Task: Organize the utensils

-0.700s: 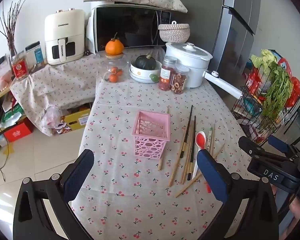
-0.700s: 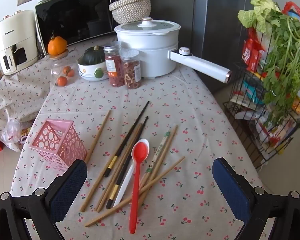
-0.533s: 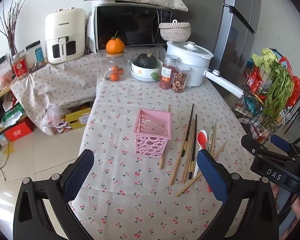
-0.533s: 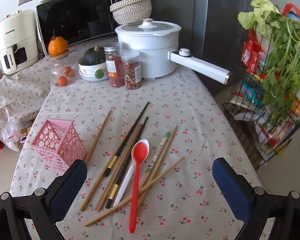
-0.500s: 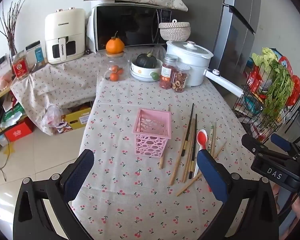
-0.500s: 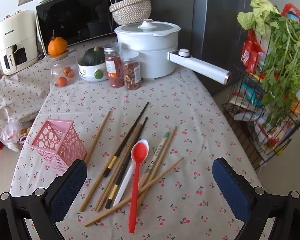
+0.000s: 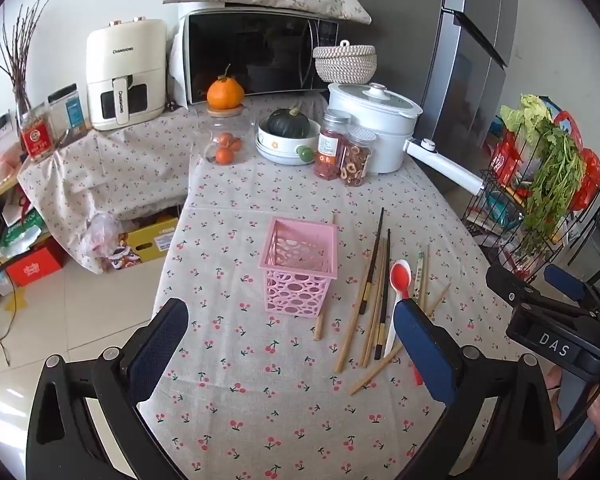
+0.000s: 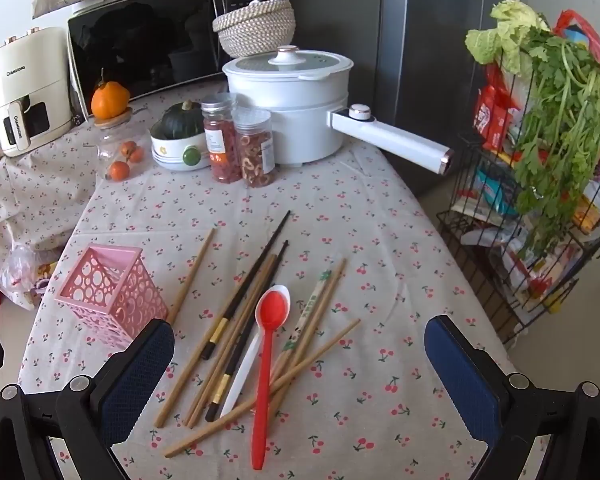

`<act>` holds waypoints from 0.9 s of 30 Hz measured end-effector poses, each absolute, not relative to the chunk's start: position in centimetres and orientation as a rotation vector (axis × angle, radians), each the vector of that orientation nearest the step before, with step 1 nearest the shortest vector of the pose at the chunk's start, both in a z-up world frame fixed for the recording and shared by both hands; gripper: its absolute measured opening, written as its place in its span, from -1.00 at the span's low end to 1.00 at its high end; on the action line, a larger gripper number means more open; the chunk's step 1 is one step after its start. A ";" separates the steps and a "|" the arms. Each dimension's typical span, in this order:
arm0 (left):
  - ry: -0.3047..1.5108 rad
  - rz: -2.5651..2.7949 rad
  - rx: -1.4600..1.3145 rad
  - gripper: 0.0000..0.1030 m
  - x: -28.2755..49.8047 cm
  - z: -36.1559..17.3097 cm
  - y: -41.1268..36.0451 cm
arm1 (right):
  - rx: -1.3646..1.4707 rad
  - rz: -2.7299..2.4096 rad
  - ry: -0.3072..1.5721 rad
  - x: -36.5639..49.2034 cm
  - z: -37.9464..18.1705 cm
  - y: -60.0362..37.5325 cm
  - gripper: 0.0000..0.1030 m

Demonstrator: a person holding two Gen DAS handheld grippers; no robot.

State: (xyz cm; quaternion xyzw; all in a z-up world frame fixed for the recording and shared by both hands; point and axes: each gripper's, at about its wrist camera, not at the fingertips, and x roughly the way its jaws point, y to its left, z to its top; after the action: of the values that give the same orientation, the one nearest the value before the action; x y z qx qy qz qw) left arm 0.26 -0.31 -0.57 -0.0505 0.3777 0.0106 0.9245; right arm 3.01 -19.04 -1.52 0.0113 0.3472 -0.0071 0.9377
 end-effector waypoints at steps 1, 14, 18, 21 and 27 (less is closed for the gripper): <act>0.773 0.022 -0.103 1.00 0.3 -0.5 -0.3 | 0.021 -0.015 0.708 3.0 -1.5 -19.0 1.00; 0.767 0.021 -0.101 1.00 0.0 -0.6 -0.4 | 0.011 -0.012 0.710 3.1 -1.5 -18.9 1.00; 0.769 0.020 -0.099 1.00 0.2 -0.6 -0.3 | 0.013 -0.013 0.713 3.2 -1.6 -19.0 1.00; 0.770 0.017 -0.102 1.00 0.2 -0.5 -0.3 | 0.012 -0.012 0.712 3.2 -1.6 -19.0 1.00; 0.772 0.011 -0.096 1.00 0.2 -0.5 -0.5 | 0.012 -0.011 0.712 3.2 -1.7 -19.0 1.00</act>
State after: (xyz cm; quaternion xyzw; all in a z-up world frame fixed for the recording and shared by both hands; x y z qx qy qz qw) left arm 0.16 -0.50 -0.53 -0.0466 0.3764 0.0055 0.9253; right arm 3.21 -19.02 -1.66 0.0059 0.3485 -0.0054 0.9373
